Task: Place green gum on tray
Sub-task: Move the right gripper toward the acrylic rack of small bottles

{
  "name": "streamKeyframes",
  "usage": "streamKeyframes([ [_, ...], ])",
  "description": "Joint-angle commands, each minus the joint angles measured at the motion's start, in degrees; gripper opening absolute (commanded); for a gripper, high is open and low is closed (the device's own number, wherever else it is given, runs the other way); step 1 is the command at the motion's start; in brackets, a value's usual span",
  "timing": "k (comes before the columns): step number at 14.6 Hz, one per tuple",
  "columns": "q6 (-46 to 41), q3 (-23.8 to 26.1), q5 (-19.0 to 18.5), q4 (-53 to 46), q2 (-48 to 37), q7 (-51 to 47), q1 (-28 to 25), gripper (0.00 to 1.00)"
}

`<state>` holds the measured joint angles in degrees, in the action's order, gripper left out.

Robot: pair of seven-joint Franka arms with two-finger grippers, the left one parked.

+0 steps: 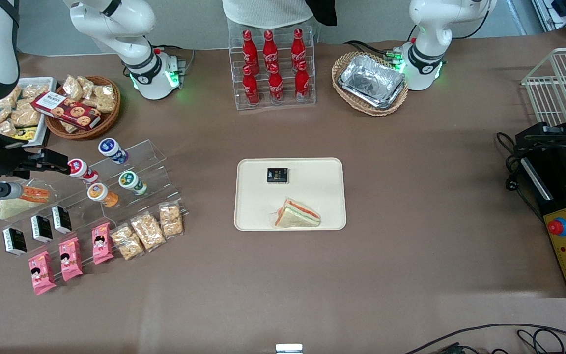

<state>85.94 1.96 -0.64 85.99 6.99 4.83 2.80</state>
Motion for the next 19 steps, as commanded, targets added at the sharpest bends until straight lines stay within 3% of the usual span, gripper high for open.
streamKeyframes([
  [1, -0.51, -0.38, 2.38, 0.04, -1.88, 0.62, -0.08, 1.0],
  [6, -0.77, -0.12, 2.83, 1.01, -2.24, 1.06, -0.42, 1.0],
  [12, 10.63, 0.23, 2.92, 26.56, -20.41, 1.06, -2.54, 1.0],
  [19, 14.33, -0.03, 2.92, 31.85, -21.76, 1.06, -2.8, 1.0],
])
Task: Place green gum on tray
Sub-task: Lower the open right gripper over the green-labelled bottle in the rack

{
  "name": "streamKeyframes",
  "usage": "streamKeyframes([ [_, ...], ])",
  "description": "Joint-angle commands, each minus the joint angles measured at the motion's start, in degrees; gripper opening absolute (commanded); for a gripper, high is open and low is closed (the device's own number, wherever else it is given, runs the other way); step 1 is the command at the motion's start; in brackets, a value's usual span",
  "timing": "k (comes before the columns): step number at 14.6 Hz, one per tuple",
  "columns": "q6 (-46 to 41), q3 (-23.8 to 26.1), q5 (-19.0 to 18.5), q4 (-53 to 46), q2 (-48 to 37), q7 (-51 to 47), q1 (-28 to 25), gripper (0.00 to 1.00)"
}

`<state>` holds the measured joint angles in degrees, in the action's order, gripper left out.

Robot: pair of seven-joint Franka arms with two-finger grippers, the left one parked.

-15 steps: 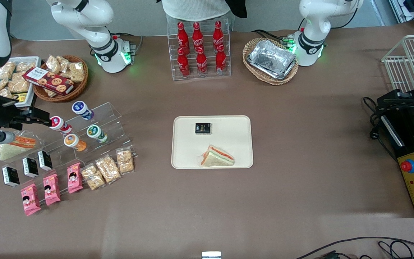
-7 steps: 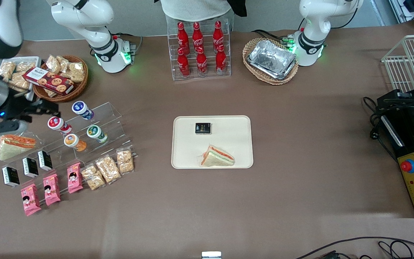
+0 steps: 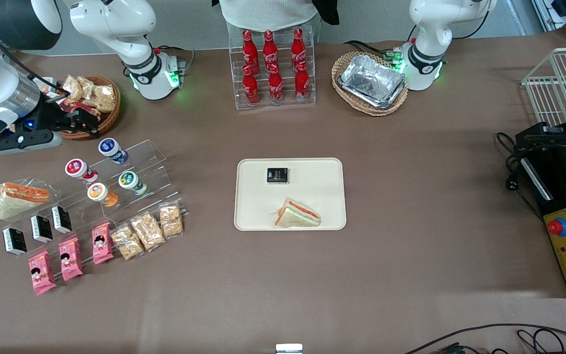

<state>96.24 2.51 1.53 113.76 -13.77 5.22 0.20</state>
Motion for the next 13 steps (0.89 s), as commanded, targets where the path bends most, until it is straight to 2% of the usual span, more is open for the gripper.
streamKeyframes([
  [1, 5.7, -0.57, 0.76, 5.32, -0.9, 0.67, -0.2, 1.0],
  [5, 17.55, -0.75, 0.84, 13.4, 2.33, 2.86, -0.2, 1.0],
  [7, 23.0, -0.75, 3.29, 16.48, 5.23, 2.96, -0.2, 1.0],
  [9, 28.19, -0.66, 3.66, 18.95, 7.7, 2.96, -0.29, 1.0],
  [13, 33.04, -0.75, 3.66, 19.66, 12.36, 2.96, -1.87, 1.0],
])
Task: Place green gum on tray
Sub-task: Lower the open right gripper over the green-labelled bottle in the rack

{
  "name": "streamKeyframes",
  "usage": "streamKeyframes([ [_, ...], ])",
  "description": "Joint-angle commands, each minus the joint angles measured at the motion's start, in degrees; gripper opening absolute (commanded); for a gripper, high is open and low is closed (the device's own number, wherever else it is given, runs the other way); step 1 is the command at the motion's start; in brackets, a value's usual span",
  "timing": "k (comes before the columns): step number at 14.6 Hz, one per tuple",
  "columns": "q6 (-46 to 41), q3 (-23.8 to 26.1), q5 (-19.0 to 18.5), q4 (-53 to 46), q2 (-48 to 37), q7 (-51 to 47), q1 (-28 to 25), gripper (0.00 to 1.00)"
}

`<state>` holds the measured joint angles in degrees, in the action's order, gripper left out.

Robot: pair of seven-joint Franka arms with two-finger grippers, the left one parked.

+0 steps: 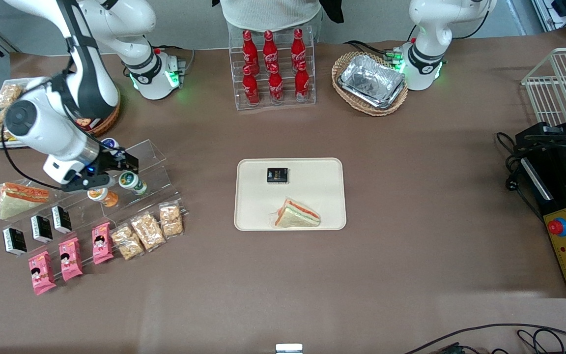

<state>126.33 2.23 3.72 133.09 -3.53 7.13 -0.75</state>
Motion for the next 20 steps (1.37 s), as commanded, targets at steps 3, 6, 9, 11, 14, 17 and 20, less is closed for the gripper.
streamKeyframes([
  [3, 4.53, -0.47, 1.47, 0.33, 4.31, 1.05, -0.92, 1.0],
  [6, 4.62, -0.47, 1.56, 0.33, 5.02, 1.05, -0.92, 1.0],
  [9, 4.89, -0.56, 1.47, 0.42, 5.46, 1.05, -0.84, 1.0],
  [11, 5.06, -0.56, 1.47, 0.94, 5.55, 1.05, -0.75, 0.99],
  [14, 5.06, -0.56, 1.56, 1.21, 5.55, 0.96, -0.66, 0.97],
  [17, 4.98, -0.56, 1.56, 1.21, 5.55, 0.96, -0.57, 0.71],
  [20, 4.98, -0.65, 1.56, 1.21, 5.55, 0.96, -0.4, 0.43],
])
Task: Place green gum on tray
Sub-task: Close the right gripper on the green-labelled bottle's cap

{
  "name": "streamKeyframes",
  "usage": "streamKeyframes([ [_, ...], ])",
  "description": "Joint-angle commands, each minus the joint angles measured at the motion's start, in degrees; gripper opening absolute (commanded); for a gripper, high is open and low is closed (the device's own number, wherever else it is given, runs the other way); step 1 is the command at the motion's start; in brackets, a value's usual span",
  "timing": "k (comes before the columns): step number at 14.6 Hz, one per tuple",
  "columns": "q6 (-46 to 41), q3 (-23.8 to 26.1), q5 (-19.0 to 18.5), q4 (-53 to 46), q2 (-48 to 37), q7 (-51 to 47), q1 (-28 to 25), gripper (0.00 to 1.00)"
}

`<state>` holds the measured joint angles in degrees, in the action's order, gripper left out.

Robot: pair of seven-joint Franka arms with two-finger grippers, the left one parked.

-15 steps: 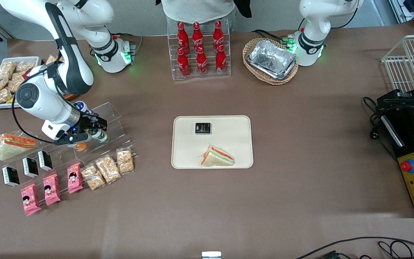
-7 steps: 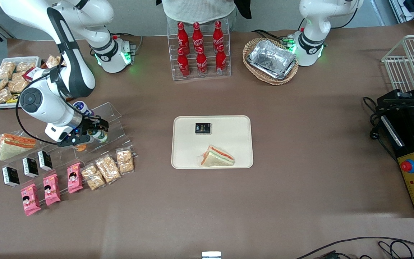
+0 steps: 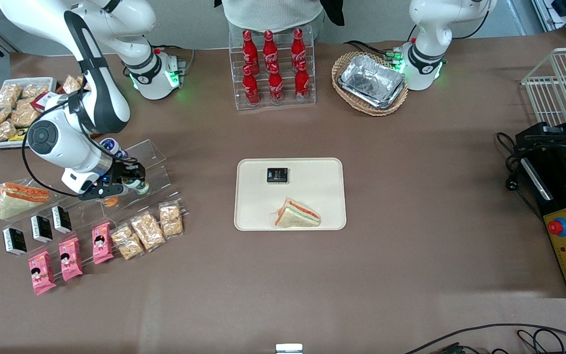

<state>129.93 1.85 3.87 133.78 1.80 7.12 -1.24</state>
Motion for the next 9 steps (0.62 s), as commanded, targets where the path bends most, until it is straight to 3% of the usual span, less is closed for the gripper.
streamKeyframes([
  [1, 1.47, -0.18, 1.41, 0.43, 0.22, 0.96, 0.1, 0.36],
  [2, 1.38, -0.27, 1.41, 0.34, 0.14, 0.96, 0.1, 0.27],
  [6, -2.47, -0.27, 1.06, -2.81, -3.28, 0.96, -0.16, 0.25],
  [9, -19.74, -0.27, 0.7, -15.0, -4.35, 0.52, -0.08, 0.25],
])
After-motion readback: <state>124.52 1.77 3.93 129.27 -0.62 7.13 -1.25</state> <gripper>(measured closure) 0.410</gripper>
